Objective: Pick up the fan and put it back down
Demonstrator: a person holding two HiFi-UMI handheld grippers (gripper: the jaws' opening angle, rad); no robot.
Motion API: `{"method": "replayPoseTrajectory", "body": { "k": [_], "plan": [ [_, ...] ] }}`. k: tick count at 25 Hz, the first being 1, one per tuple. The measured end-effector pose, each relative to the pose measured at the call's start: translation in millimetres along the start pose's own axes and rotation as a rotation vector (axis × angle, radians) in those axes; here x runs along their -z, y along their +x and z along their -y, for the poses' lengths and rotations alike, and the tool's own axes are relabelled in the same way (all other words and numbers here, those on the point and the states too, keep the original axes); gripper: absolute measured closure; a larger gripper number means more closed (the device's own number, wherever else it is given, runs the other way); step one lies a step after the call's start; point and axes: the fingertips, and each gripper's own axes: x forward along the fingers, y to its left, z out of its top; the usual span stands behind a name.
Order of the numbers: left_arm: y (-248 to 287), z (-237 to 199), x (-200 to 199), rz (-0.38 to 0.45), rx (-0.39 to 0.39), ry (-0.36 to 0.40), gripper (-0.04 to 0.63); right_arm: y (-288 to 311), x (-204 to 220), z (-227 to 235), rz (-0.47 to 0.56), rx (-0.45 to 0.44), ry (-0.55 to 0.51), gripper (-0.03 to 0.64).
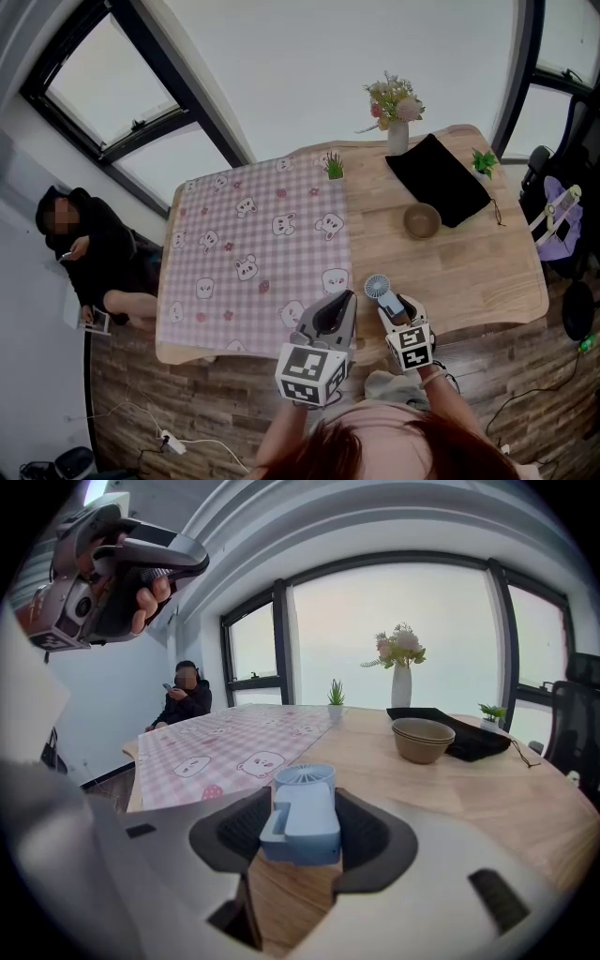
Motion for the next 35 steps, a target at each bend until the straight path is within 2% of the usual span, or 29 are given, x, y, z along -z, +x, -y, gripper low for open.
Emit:
{"method": "replayPoseTrajectory", "body": {
  "k": [18, 35],
  "plan": [
    [3.4, -2.0, 3.2, -0.011, -0.005, -0.016, 0.581, 10.1, 18.8, -2.8, -0.055, -0.029, 0.031, 0.407],
    [10.5, -4.1, 2.2, -0.018, 0.0, -0.024, 0.581, 18.2, 29.8, -3.0, -0.106, -0.034, 0.012, 0.403]
  ]
}}
